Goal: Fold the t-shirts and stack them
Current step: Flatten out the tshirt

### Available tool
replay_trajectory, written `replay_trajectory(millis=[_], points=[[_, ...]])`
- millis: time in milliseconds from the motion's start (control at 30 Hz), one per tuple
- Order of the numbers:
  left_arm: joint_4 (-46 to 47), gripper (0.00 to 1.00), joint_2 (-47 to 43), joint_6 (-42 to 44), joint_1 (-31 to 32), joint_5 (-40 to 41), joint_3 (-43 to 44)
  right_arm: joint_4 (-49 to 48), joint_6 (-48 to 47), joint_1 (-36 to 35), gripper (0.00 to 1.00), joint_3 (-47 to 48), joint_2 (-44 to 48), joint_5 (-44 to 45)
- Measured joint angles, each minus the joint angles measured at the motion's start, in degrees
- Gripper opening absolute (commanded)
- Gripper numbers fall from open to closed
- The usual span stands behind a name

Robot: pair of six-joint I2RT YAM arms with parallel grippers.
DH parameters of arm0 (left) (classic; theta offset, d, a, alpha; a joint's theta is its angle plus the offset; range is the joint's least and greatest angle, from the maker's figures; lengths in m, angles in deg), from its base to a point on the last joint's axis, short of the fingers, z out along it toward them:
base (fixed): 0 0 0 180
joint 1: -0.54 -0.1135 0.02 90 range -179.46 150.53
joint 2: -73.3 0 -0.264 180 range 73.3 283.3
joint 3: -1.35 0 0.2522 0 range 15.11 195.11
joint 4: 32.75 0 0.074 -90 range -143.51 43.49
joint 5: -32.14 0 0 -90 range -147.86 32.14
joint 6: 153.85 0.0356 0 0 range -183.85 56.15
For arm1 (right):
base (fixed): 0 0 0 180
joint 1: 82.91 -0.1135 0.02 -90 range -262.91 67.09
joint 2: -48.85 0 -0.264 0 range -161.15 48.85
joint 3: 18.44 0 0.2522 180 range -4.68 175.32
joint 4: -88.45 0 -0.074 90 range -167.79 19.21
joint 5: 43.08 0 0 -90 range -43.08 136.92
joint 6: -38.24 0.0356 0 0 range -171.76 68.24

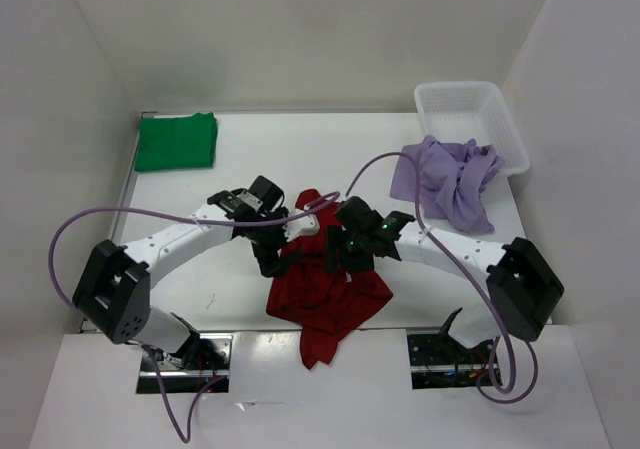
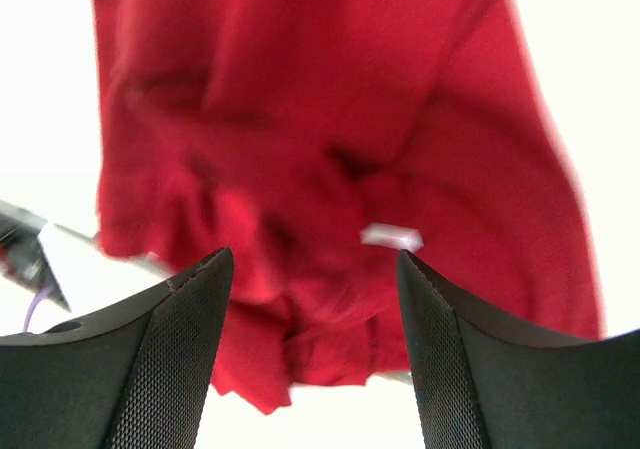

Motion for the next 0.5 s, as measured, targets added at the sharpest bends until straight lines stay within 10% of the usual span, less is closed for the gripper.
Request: replay_trajectory(millis=[300,367,400,500], points=[[5.2,0.96,7.6,0.0,2.2,-1.0,-2.0,-0.5,3.9,-3.7,0.53,-4.6,3.1,-3.2],[6.6,0.8,8.6,-0.2,2.2,-1.0,-2.3,-0.6,4.2,-3.7,0.44,-4.6,2.6,-3.3],[7.0,0.57,8.9,-0.3,2.2,-0.9,-2.4,-0.7,4.3,-3.7,0.39,-4.6,2.5,-3.3],[7.9,0.42,9.9,-0.9,2.2,-1.0,-2.6,-1.0,4.2,-3.7,0.15,-4.9,2.1,-3.6]])
